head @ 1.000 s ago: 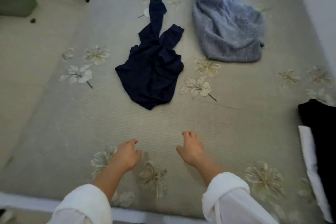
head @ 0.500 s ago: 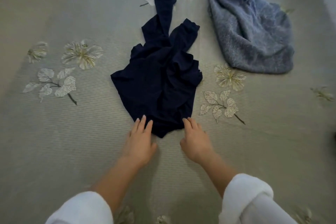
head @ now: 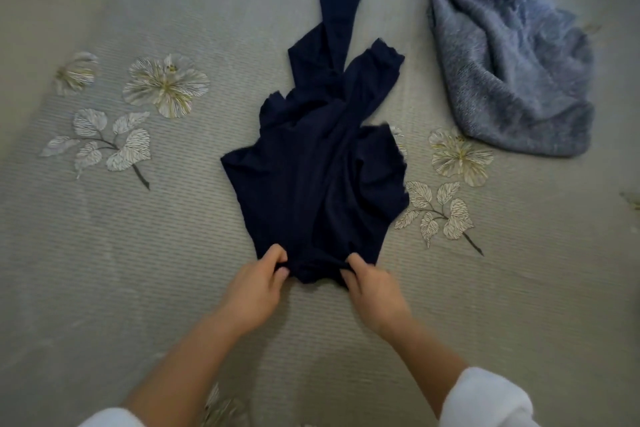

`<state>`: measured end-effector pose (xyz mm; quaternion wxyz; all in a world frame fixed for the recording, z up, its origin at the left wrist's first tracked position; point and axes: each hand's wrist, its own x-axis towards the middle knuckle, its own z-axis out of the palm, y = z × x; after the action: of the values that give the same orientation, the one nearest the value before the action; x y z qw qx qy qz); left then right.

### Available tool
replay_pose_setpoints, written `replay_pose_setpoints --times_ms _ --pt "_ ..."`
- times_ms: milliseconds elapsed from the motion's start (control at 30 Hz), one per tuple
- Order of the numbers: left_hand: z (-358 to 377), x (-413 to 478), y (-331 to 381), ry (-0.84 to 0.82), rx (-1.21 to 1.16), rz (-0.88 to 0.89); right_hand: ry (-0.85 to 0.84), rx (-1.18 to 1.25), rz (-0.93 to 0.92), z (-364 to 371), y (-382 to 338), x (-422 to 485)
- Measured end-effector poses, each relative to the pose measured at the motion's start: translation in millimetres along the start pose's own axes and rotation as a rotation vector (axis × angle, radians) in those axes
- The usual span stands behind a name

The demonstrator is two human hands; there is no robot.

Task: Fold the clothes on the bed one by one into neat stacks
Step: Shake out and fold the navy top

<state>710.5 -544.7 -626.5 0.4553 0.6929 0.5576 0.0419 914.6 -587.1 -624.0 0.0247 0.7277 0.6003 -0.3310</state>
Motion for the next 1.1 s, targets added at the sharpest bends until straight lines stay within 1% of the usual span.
replay_pose_setpoints --times_ms 67,133,200,233,300,333,400,433,500,533,600,667,767,833,933,1033,1100 --pt "-1 -20 -2 -0.062 -0.055 -0.069 -0.141 0.103 0.029 7 -6 -27" --pt "0 -41 -4 -0.125 -0.164 -0.141 -0.212 0.203 0.075 15 -12 -55" --pt "-4 -63 -1 -0.146 -0.27 -0.214 -0.224 0.265 0.1 13 -17 -85" --pt "-8 -74 3 -0.129 -0.31 -0.235 -0.222 0.285 0.094 9 -19 -99" --pt "-19 -100 15 -0.072 -0.393 -0.223 -0.218 0.251 0.022 -5 -25 -128" --pt "-27 -112 25 -0.057 -0.425 -0.196 -0.214 0.191 -0.021 -14 -27 -139" --pt "-44 -133 51 -0.078 -0.399 -0.13 -0.124 -0.003 -0.086 -38 -27 -155" --pt "-52 -142 67 -0.101 -0.325 -0.089 -0.046 -0.05 -0.08 -56 -27 -161" --pt "-67 -160 105 -0.088 -0.098 0.012 0.064 0.044 -0.017 -97 -28 -177" --pt "-75 -169 125 -0.036 0.006 0.068 0.094 0.105 0.004 -119 -29 -188" --pt "-98 -186 161 0.104 0.125 0.156 0.155 0.165 -0.011 -163 -32 -210" --pt "-126 -203 190 0.212 0.136 0.189 0.217 0.248 -0.071 -204 -30 -235" --pt "-162 -231 225 0.298 0.133 0.252 0.285 0.424 -0.147 -257 -31 -275" --pt "-177 -246 251 0.324 0.137 0.306 0.344 0.432 -0.201 -285 -35 -297" --pt "-195 -259 287 0.394 0.097 0.35 0.482 0.403 -0.294 -320 -45 -326" --pt "-213 -272 315 0.456 0.007 0.429 0.574 0.427 -0.333 -351 -51 -353" --pt "-224 -281 332 0.496 0.012 0.489 0.628 0.438 -0.361 -369 -54 -368"
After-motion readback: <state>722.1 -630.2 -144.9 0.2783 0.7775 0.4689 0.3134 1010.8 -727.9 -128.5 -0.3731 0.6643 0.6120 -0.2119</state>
